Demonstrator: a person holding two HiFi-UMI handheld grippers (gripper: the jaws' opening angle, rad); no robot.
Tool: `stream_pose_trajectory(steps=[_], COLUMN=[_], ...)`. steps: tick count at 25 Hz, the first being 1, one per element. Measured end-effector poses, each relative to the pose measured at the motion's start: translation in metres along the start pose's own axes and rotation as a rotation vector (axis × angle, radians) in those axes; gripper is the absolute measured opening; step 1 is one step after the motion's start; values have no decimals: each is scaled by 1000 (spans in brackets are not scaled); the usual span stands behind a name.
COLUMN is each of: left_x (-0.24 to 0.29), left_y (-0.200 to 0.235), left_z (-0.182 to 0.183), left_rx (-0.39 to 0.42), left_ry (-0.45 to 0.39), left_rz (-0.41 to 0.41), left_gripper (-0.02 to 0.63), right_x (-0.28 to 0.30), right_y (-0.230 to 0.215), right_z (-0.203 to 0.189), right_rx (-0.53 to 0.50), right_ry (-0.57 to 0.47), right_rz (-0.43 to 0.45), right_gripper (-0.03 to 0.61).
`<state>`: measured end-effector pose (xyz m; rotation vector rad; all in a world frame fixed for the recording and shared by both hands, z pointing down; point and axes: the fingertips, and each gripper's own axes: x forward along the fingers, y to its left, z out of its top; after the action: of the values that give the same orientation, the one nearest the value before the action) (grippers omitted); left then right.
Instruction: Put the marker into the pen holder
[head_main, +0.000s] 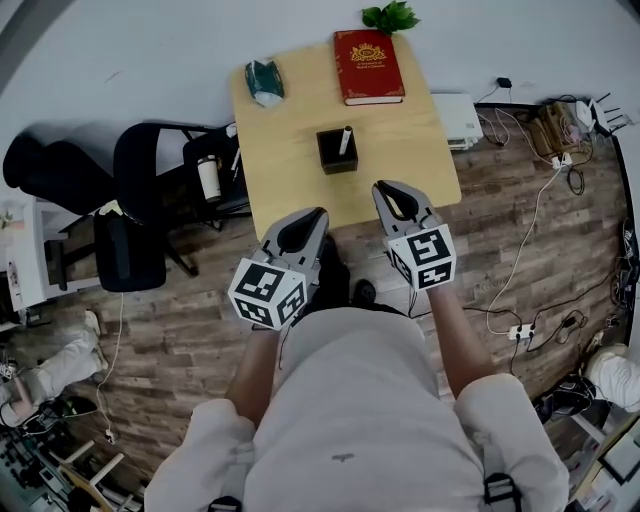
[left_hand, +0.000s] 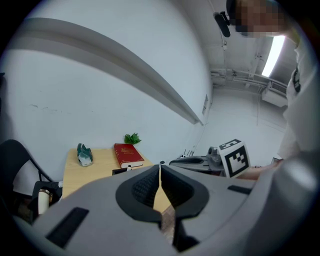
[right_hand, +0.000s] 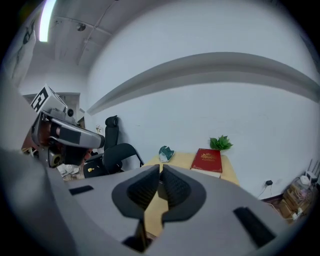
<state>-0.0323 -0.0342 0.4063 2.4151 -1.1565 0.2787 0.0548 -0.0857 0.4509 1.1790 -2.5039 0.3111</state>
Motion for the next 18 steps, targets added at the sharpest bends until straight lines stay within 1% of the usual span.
stream_pose_trajectory(steps=[11, 18], left_x=[-39, -57], left_y=[-64, -91], left_z=[-26, -35], left_rx=[7, 26], left_ry=[-22, -37], left_rz=[20, 33], left_gripper=[14, 14], right_x=[-90, -134], right_y=[35, 56], right_z=[7, 14], right_rx=[-28, -49], right_ry=[-89, -143], right_rz=[29, 42], right_gripper=[8, 3])
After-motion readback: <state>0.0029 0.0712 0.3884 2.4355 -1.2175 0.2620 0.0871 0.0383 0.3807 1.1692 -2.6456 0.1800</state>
